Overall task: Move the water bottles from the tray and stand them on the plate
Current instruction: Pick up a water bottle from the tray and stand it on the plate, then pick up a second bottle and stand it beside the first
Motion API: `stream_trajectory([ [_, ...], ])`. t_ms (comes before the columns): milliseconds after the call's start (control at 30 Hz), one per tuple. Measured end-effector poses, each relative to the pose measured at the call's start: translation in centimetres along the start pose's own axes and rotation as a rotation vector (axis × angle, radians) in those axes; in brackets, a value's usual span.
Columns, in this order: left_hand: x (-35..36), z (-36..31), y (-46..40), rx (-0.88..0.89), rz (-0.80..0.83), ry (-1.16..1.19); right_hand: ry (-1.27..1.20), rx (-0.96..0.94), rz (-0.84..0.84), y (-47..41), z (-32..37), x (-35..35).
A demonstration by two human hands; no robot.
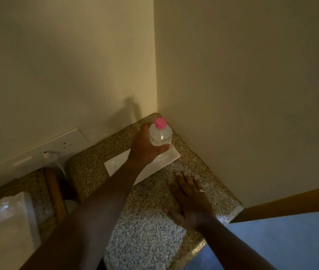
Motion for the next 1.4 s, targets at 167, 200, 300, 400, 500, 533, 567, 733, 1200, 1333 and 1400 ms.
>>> stream_trajectory([
  [167, -0.6, 0.9, 1.4, -0.025, 0.021, -0.002, -0.003, -0.002, 0.001, -0.1, 0.0, 0.0],
  [200, -1.2, 1.4, 1.8, -0.041, 0.018, -0.013, -0.002, -0.004, 0.008, -0.1, -0.1, 0.0],
  [300, -4.3, 3.2, 4.3, -0.106, -0.009, -0.074, 0.018, -0.006, 0.041, -0.1, -0.2, 0.0],
  [400, -8.4, 5.4, 7.8, -0.188, -0.043, -0.216, 0.014, 0.011, 0.062, -0.1, 0.4, 0.0],
  [500, -12.6, 7.1, 13.3, -0.169, -0.016, -0.293, -0.027, -0.072, 0.087, 0.3, 6.0, 1.0],
  [533, -13.8, 8.0, 15.1, -0.177, -0.014, -0.303, -0.029, -0.103, 0.092, 0.5, 8.2, 1.4],
  [567, -15.8, 9.4, 17.7, -0.208, -0.021, -0.323, -0.03, -0.134, 0.095, 0.9, 11.1, 2.0],
  [733, -22.4, 12.3, 26.2, -0.107, -0.112, -0.571, -0.017, -0.1, 0.091, 1.3, 16.0, 2.7],
  [1200, -28.9, 20.1, 36.8, -0.164, -0.052, -0.802, -0.009, -0.131, 0.087, 2.3, 20.1, 2.9],
  [1333, -29.4, 21.4, 38.4, -0.206, -0.095, -0.766, -0.004, -0.127, 0.066, 2.3, 20.2, 2.8],
  [1400, -30.0, 22.0, 38.8, -0.244, -0.114, -0.72, -0.015, -0.124, 0.056, 2.3, 20.2, 2.8],
])
Point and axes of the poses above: each hand's wrist, its own y-axis away from the middle knuckle, its own x-axis out of the palm, z = x × y, the point moved 10 cm from there along -y, towards the middle knuckle, and after that the axes turned 2 degrees about -x, right-handed, at the moved point
